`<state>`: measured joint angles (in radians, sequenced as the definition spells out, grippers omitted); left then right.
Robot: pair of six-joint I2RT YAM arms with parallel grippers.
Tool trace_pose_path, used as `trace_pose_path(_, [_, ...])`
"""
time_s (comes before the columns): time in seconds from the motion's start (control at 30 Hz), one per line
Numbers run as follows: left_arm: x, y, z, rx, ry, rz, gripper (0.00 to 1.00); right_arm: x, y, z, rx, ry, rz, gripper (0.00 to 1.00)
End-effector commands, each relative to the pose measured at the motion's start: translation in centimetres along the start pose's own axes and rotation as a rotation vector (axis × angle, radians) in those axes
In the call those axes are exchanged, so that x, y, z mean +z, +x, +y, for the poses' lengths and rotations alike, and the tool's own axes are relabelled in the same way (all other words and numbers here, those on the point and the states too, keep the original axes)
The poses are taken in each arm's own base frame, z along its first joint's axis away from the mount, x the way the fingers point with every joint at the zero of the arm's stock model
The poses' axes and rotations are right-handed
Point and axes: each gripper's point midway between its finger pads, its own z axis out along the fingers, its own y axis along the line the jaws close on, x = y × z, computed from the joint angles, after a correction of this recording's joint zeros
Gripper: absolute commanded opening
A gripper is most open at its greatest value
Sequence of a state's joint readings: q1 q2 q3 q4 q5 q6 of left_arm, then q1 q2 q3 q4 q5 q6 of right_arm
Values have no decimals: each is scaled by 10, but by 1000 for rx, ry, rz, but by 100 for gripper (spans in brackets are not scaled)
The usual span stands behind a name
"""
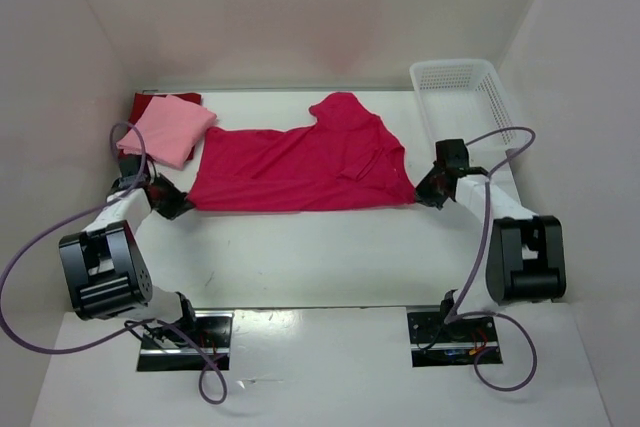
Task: Fold and stack the t-shirts
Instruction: Fold the flattened tshirt in 1/3 of the way
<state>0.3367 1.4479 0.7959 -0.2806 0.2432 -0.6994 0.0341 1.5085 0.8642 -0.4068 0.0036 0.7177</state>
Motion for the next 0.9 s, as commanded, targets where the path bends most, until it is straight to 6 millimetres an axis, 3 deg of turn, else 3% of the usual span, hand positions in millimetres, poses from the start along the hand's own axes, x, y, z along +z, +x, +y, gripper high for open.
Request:
trace_pose_path(0.0, [-6,23,34,-58,-72,89,0,-27,12,-12,28,5,12,0])
trace_pose_path(0.13, [-11,23,37,-84,-67,96,0,-54,15,-11,64,-27,12,0])
trace_pose_path(0.2, [-12,34,37,-129,-54,137,0,-57,25,-23,92,-5,62,0])
trace_pose_path(0.3, [-10,62,45,-285,19,227,1,-66,30,-25,123,-26,66,0])
trace_pose_path(0.33, [-9,61,54,-338,18,224,2,-70,31,-25,135,-28,64,0])
trace_pose_path(0.37, [-10,59,57,-351,16,216,2,-71,33,-26,136,-22,71,1])
trace_pose_path(0.4, [-10,52,58,-355,10,197,5,-73,32,-25,135,-28,64,13])
trace_pose_path(0.5, [-11,42,56,-323,5,182,26,-77,28,-22,134,-44,48,41])
trace_pose_path(0.6, [-17,32,48,-291,43,146,60,-86,14,-11,109,-87,3,45])
trace_pose_path(0.63, [-18,24,44,-279,56,125,69,-89,11,-7,91,-103,-2,45])
trace_pose_path(0.67, [-21,14,37,-250,80,106,100,-93,5,1,77,-129,-11,43])
trace_pose_path(0.77, [-27,-2,21,-148,77,58,100,-84,16,12,17,-129,47,19])
trace_pose_path(0.83, [-33,-1,-5,-52,131,41,100,-78,30,27,-32,-165,87,5])
trace_pose_path(0.87, [-33,10,-22,16,172,62,100,-67,41,25,-48,-142,126,2])
